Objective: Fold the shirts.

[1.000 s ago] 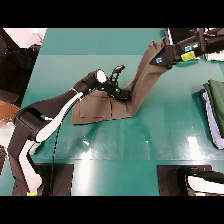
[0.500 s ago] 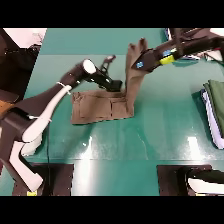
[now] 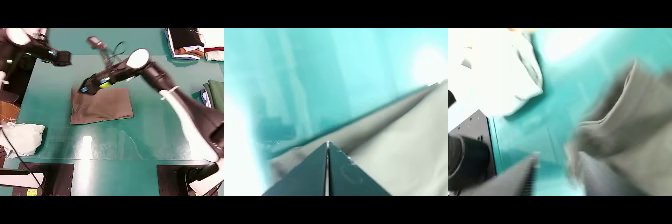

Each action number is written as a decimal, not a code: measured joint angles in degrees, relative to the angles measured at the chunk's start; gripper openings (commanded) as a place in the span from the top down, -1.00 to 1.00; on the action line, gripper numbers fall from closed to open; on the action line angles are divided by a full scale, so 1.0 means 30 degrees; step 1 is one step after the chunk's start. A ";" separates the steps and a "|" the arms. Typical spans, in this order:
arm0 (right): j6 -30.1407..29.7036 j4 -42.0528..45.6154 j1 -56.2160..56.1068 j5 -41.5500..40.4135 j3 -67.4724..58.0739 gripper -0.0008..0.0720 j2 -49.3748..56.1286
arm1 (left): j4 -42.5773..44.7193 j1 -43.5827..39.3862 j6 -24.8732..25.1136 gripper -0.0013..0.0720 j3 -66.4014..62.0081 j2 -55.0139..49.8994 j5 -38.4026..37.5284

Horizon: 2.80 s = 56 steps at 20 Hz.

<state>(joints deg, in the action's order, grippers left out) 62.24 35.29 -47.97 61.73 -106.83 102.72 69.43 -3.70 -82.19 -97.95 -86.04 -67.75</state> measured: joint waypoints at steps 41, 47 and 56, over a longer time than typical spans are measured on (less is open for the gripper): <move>0.2856 0.3191 1.0739 0.2557 0.7614 0.92 -0.3927 | -0.1137 -0.1756 0.1049 0.89 0.0015 0.1821 -0.0991; 0.3344 0.5391 1.8469 0.3206 0.7526 0.92 -0.7592 | -0.1166 -0.4823 0.1049 0.89 0.0015 0.1821 0.0583; 0.3133 0.5617 2.5063 0.1326 0.2900 0.92 -0.4983 | -0.1326 -0.6834 0.1020 0.89 0.0015 0.1821 0.1362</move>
<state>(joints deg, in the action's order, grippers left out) 71.64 52.14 27.22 65.71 -98.13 87.77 65.45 -24.21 -79.13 -97.91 -80.58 -63.66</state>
